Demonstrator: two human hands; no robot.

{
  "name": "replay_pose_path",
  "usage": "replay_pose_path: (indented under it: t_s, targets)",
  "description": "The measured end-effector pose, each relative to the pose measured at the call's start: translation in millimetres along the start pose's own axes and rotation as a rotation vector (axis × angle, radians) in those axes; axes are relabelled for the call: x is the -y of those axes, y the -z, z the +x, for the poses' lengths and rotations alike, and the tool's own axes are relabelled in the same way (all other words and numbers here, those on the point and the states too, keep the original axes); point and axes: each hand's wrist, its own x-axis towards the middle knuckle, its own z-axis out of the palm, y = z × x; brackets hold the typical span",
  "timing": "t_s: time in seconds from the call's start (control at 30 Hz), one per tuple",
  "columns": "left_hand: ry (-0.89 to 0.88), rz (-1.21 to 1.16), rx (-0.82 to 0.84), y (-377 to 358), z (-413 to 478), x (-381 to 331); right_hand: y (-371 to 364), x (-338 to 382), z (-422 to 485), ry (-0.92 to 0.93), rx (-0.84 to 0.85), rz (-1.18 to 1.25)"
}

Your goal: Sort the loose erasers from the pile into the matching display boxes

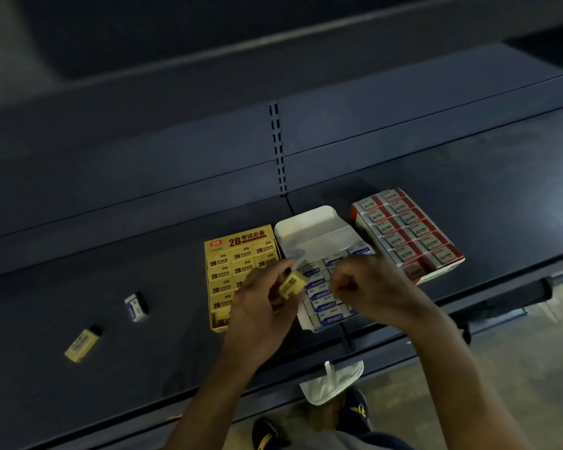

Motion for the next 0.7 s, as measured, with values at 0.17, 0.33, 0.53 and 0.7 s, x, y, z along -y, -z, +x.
replay_pose_path:
  t_s: [0.17, 0.33, 0.53, 0.7]
  targets:
    - [0.202, -0.169, -0.049, 14, 0, 0, -32, 31, 16, 0.142, -0.058, 0.164]
    - [0.414, -0.412, -0.150, 23, -5, 18, -57, 46, 24, 0.228, -0.134, 0.205]
    - [0.498, -0.528, -0.196, 27, -12, 22, -75, 55, 31, 0.227, -0.204, 0.159]
    - [0.487, -0.517, -0.201, 35, -22, 27, -74, 58, 38, 0.260, -0.196, 0.153]
